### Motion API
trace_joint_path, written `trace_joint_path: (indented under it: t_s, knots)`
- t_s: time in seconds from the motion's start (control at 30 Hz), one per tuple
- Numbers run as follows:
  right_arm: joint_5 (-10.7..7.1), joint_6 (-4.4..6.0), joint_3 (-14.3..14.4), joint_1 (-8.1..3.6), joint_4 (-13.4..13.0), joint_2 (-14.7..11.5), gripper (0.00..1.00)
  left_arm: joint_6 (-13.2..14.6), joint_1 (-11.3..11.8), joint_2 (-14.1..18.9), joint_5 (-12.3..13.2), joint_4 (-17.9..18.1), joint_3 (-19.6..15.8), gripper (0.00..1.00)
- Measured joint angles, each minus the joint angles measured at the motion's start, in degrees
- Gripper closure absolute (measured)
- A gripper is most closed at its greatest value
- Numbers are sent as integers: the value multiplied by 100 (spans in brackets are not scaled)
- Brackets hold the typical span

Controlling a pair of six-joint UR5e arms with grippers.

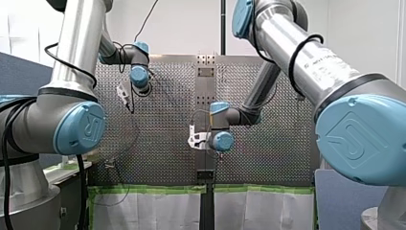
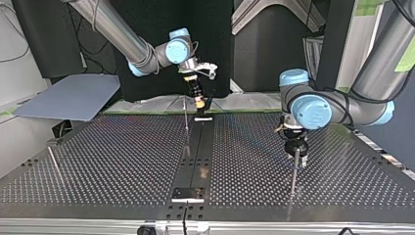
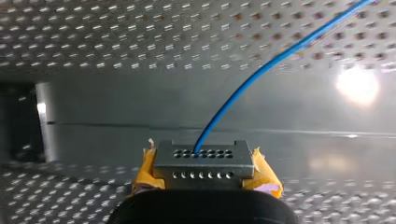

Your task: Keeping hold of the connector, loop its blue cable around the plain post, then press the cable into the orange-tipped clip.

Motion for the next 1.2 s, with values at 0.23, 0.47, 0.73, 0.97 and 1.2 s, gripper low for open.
trace_joint_path:
  t_s: [0.23,0.47,0.73,0.97,1.2]
  knots:
    - [11,-2,1,-27,-185,428,100,23,-2,1,-90,0,0,0]
    - [19,12,-5,-42,-458,848,100,67,-2,0,-112,0,0,0]
    - [86,152,-23,-98,-665,1311,100,132,-11,1,-150,-2,0,0]
    - [126,460,-42,-209,-881,1683,100,183,-35,1,-221,-21,0,0]
    - [135,786,-52,-357,-1033,2079,100,186,-36,0,-232,-20,0,0]
